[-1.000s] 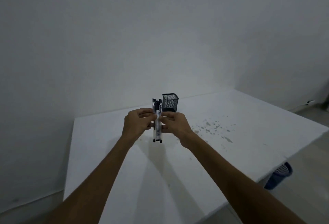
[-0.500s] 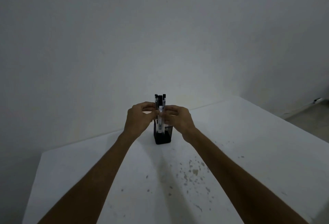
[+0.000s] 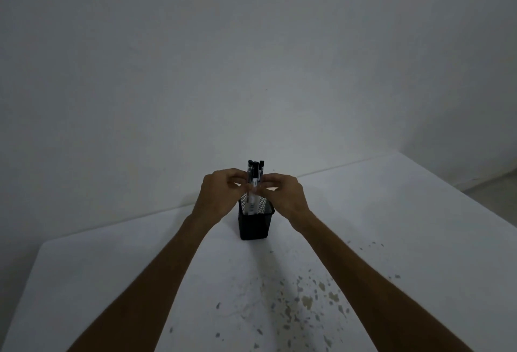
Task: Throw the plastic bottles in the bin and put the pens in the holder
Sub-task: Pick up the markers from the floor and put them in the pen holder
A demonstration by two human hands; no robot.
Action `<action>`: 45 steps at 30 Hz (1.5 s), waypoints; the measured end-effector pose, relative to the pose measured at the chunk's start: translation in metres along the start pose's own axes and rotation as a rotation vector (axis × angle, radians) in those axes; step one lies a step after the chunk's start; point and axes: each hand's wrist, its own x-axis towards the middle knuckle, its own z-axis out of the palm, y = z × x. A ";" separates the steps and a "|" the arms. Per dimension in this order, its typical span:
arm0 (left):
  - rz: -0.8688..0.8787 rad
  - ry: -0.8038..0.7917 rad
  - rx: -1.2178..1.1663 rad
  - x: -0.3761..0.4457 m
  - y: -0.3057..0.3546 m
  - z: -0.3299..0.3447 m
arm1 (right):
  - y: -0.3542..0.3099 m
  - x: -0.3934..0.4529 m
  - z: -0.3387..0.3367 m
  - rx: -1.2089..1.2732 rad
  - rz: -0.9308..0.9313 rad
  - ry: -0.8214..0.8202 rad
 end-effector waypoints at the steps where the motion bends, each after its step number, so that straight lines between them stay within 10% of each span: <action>1: -0.007 -0.004 0.006 0.001 -0.004 0.002 | 0.003 0.001 0.001 -0.020 -0.002 -0.005; 24: -0.044 0.146 0.044 -0.035 -0.029 0.014 | 0.032 -0.036 0.005 -0.084 0.009 0.240; 45: 0.035 0.135 0.179 -0.365 -0.093 -0.123 | 0.008 -0.356 0.152 -0.046 -0.079 0.147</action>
